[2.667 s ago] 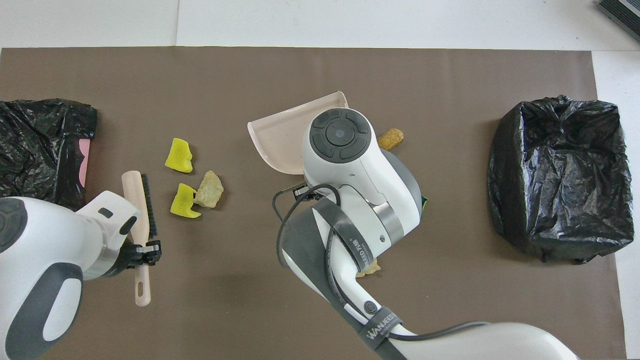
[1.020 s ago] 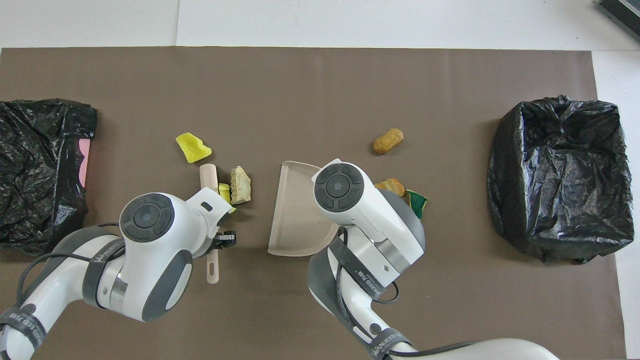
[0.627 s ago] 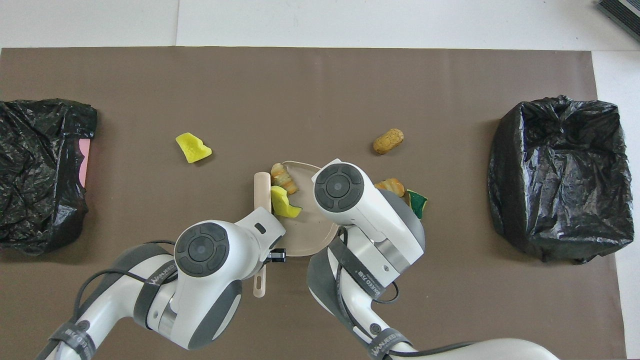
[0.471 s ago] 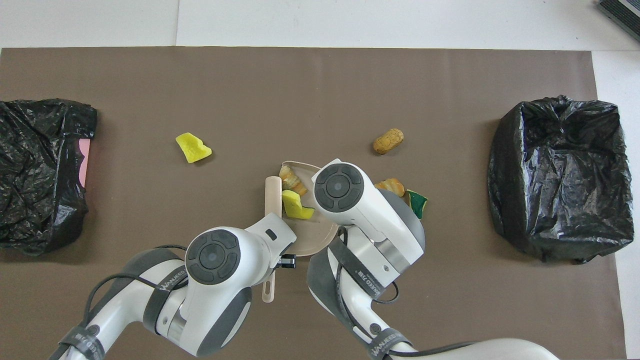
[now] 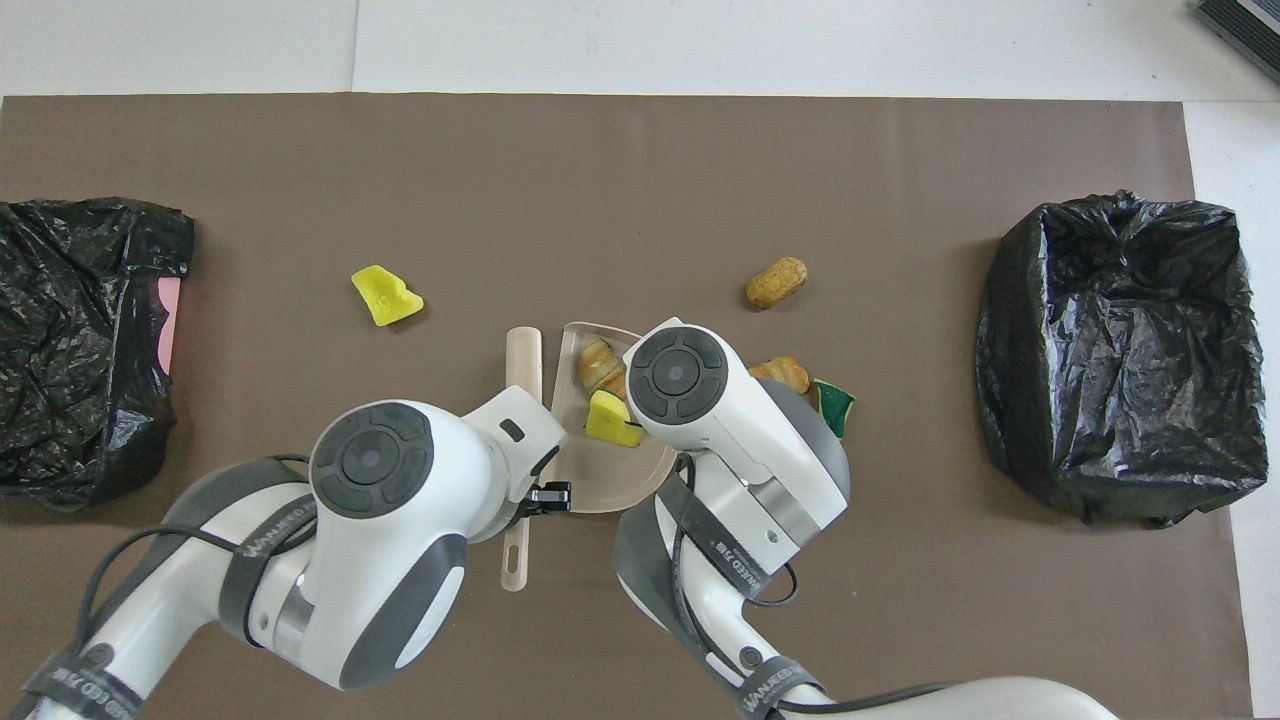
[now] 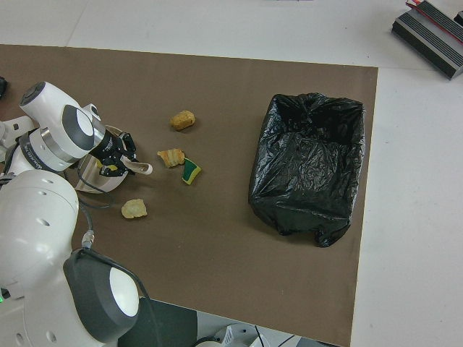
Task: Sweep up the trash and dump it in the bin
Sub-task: 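Sweep more pieces into the dustpan with the left gripper's brush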
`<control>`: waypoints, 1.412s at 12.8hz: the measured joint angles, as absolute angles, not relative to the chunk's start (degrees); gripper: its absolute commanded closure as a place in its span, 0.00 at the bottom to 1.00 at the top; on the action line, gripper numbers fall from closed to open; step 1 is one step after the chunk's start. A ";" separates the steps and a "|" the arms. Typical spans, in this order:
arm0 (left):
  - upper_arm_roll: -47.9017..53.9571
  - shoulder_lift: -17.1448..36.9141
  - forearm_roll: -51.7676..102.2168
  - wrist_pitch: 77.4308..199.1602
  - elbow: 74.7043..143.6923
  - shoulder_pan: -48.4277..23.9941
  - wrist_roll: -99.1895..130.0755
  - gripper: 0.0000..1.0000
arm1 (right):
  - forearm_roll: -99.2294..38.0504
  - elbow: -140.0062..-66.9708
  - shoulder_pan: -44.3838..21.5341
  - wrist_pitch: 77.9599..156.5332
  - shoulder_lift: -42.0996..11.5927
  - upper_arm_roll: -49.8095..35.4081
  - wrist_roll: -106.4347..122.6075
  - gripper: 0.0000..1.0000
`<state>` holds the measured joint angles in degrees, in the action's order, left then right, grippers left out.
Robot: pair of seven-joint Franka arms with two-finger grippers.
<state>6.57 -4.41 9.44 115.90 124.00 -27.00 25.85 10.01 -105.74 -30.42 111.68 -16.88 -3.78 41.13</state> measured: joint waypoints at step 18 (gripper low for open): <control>8.03 12.87 -12.26 114.74 112.65 -5.97 3.64 1.00 | 10.01 -105.74 -30.42 111.68 -16.88 -3.78 41.13 1.00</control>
<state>8.03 12.87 -12.26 114.74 112.65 -5.97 3.64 10.01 -105.74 -30.42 111.68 -16.88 -3.78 41.13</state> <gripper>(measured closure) 0.744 0.692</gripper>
